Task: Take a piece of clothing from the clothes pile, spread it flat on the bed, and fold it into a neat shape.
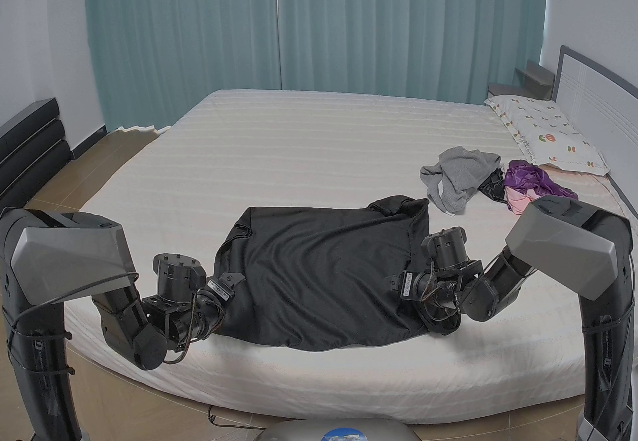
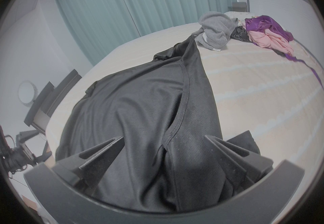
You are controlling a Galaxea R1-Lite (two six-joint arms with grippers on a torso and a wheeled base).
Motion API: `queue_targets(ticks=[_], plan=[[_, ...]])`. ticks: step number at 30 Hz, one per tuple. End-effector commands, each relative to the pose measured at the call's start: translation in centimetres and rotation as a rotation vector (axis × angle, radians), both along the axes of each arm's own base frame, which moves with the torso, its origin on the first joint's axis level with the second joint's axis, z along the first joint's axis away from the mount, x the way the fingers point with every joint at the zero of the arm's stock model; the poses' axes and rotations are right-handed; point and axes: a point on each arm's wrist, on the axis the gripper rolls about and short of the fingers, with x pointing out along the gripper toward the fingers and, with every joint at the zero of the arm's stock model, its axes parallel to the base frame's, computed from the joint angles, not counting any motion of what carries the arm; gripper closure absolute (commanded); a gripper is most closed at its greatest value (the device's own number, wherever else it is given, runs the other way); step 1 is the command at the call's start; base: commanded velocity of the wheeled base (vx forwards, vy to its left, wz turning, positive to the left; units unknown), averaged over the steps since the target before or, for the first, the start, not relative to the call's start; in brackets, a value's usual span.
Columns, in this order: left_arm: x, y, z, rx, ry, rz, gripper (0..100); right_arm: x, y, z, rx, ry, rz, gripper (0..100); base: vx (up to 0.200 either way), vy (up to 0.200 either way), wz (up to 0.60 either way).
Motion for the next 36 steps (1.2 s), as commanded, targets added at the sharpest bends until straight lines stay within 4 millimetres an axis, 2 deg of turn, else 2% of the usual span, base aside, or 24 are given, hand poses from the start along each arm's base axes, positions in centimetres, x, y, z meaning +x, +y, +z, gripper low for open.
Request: queue_targets(ticks=[1, 2, 3, 9, 15, 16, 17, 19, 20, 21, 24, 25, 26, 27, 28, 29, 30, 35, 36], plan=[[0.0, 0.1, -0.3, 0.001, 0.007, 0.002, 0, 0.4, 0.2, -2.0, -0.039, 0.021, 0.000, 0, 0.000, 0.000, 0.00], [0.0, 0.1, -0.3, 0.001, 0.007, 0.002, 0, 0.4, 0.2, -2.2, -0.051, 0.024, 0.001, 0, 0.000, 0.000, 0.00], [0.0, 0.1, -0.3, 0.001, 0.007, 0.002, 0, 0.4, 0.1, -2.2, -0.052, 0.024, -0.002, 100, 0.000, 0.000, 0.00], [0.1, 0.0, -0.2, 0.000, 0.006, 0.002, 0, 0.4, -0.1, -2.3, -0.102, 0.019, -0.040, 100, 0.000, 0.000, 0.00], [0.0, 0.0, -0.3, 0.000, 0.008, 0.001, 0, 0.8, -1.0, -0.7, -0.104, -0.025, -0.088, 100, 0.000, 0.000, 0.00], [0.0, 0.0, -0.3, 0.000, 0.008, 0.001, 0, 0.8, -2.2, 0.5, -0.094, -0.035, -0.115, 100, 0.000, 0.000, 0.00], [0.0, 0.0, -0.3, 0.000, 0.008, 0.001, 0, 0.8, -2.2, 0.5, -0.094, -0.035, -0.115, 100, 0.000, 0.000, 0.00], [0.0, 0.0, -0.3, 0.001, 0.007, 0.000, 0, 0.7, -4.6, 1.5, -0.087, -0.033, -0.162, 100, 0.000, 0.000, 0.00], [0.0, 0.0, -0.3, 0.001, 0.007, 0.000, 0, 0.7, -4.6, 1.5, -0.087, -0.033, -0.162, 100, 0.000, 0.000, 0.00], [0.0, 0.0, -0.3, 0.001, 0.007, 0.000, 0, 0.6, -6.4, 2.0, -0.082, -0.029, -0.201, 100, 0.000, 0.000, 0.00], [0.0, 0.0, -0.3, 0.001, 0.007, -0.002, 0, 0.3, -9.1, 2.7, -0.051, -0.022, -0.236, 100, 0.000, 0.000, 0.00], [0.0, 0.0, -0.3, 0.001, 0.007, 0.000, 0, 0.2, -9.4, 2.8, -0.046, -0.022, -0.236, 100, 0.000, 0.000, 0.00], [0.0, 0.0, -0.3, 0.001, 0.007, 0.000, 0, 0.0, -11.0, 2.9, -0.030, -0.021, -0.253, 100, 0.000, 0.000, 0.00], [0.0, 0.0, -0.3, 0.001, 0.007, -0.002, 0, 0.0, -11.3, 2.9, -0.027, -0.020, -0.259, 100, 0.000, 0.000, 0.00], [0.0, 0.0, -0.3, 0.001, 0.007, -0.002, 0, 0.1, -12.5, 2.9, -0.019, -0.032, -0.284, 100, 0.000, 0.000, 0.00], [0.0, 0.0, -0.3, 0.001, 0.007, -0.002, 0, 0.1, -12.5, 2.9, -0.019, -0.032, -0.284, 100, 0.000, 0.000, 0.00], [0.0, 0.0, -0.3, 0.001, 0.007, -0.002, 0, 0.3, -13.8, 2.6, -0.015, -0.042, -0.316, 100, 0.000, 0.000, 0.00], [0.0, 0.0, -0.3, 0.001, 0.007, -0.002, 0, 0.6, -15.6, 1.9, 0.002, -0.046, -0.345, 100, 0.000, 0.000, 0.00], [0.0, 0.0, -0.3, 0.001, 0.007, -0.002, 0, 0.5, -16.1, 1.8, 0.013, -0.042, -0.344, 0, 0.000, 0.000, 0.00]])
